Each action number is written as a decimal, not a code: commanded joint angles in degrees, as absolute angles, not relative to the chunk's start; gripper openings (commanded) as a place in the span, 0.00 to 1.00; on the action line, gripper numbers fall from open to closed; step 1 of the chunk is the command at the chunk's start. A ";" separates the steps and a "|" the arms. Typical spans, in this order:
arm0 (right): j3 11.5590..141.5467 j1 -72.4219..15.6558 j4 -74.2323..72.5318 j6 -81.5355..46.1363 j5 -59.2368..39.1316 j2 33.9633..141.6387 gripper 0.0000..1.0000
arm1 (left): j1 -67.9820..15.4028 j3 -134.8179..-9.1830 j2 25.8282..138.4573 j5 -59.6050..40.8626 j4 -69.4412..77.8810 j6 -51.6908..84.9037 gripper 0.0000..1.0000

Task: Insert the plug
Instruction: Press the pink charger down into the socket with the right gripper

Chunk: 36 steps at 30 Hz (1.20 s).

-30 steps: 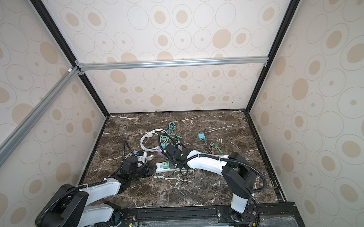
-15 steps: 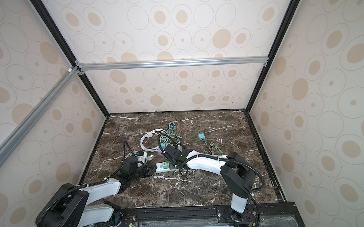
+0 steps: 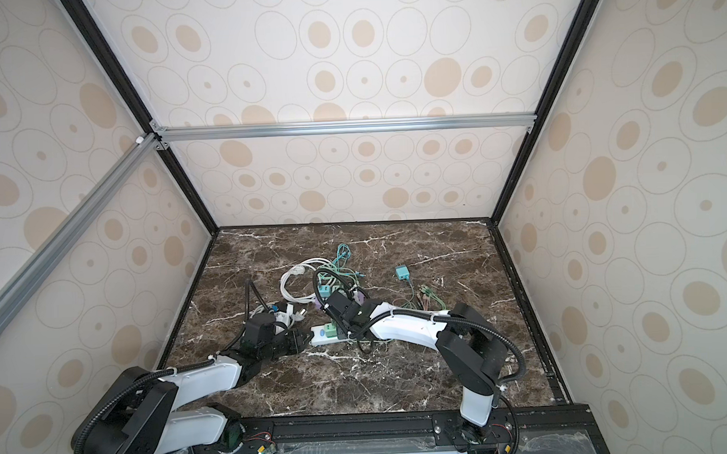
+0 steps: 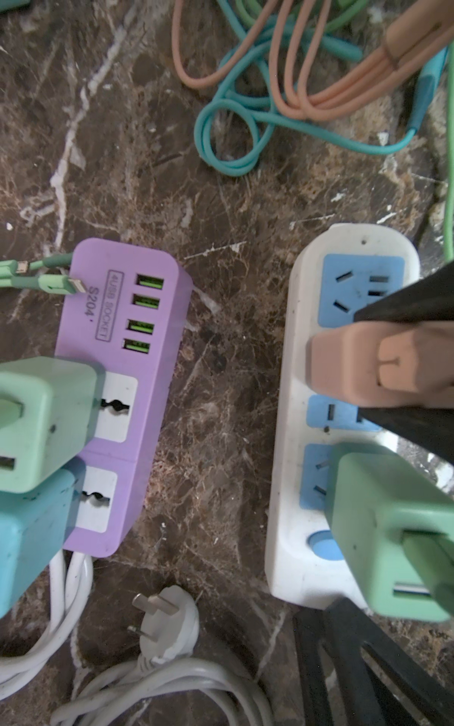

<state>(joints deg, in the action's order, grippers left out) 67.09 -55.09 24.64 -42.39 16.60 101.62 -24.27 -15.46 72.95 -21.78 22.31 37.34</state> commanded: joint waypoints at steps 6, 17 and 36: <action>64.60 -55.04 31.46 -42.47 14.72 107.32 0.02 | -24.52 -16.16 72.33 -21.39 20.29 35.97 0.31; 66.41 -55.06 33.75 -39.56 16.04 100.17 0.16 | -24.51 -18.05 71.28 -21.40 18.38 36.11 0.31; 65.65 -55.14 35.87 -36.22 10.56 92.23 0.46 | -24.52 -25.49 69.49 -19.74 10.28 33.76 0.32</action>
